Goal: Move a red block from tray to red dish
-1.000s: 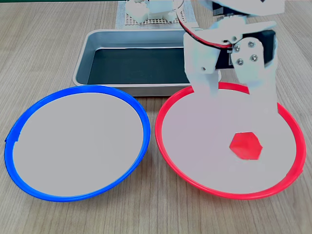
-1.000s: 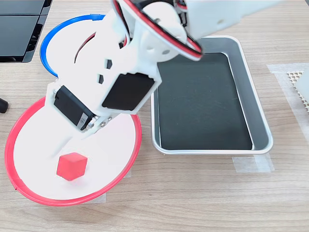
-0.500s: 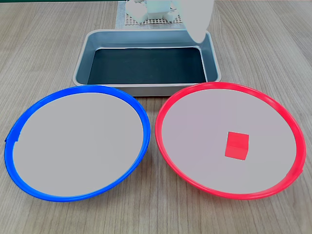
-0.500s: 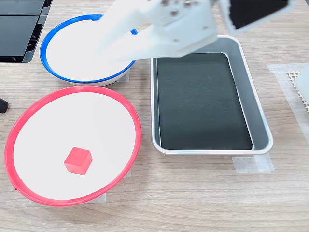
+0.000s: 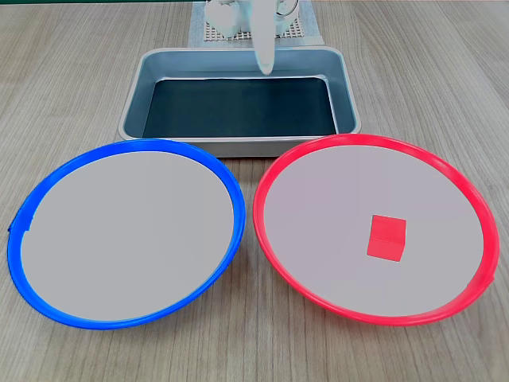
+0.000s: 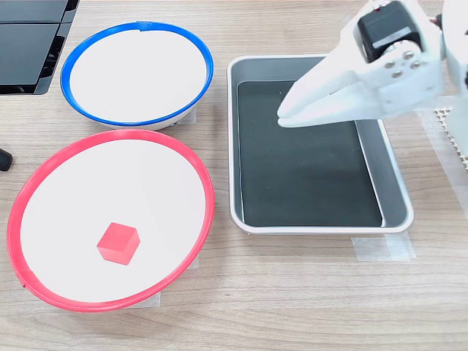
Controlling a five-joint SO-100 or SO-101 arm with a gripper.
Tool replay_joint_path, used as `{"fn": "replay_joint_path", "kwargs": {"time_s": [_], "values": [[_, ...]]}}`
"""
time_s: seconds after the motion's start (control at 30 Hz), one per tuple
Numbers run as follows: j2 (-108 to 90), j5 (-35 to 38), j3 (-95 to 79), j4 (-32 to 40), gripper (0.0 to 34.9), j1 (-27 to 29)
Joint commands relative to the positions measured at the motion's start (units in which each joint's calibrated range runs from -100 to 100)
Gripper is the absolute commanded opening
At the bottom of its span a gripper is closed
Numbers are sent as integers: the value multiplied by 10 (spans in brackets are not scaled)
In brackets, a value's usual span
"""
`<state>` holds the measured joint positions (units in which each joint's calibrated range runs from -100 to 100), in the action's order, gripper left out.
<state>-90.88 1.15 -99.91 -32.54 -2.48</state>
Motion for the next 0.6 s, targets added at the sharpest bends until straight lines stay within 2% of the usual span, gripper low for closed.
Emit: {"fn": "replay_joint_path", "kwargs": {"time_s": [0.0, 0.07, 0.57], "values": [[-78, -3, -1, -122, 1, 6], [-82, -5, -1, -145, 1, 9], [-82, -9, -1, -147, 3, 15]]}}
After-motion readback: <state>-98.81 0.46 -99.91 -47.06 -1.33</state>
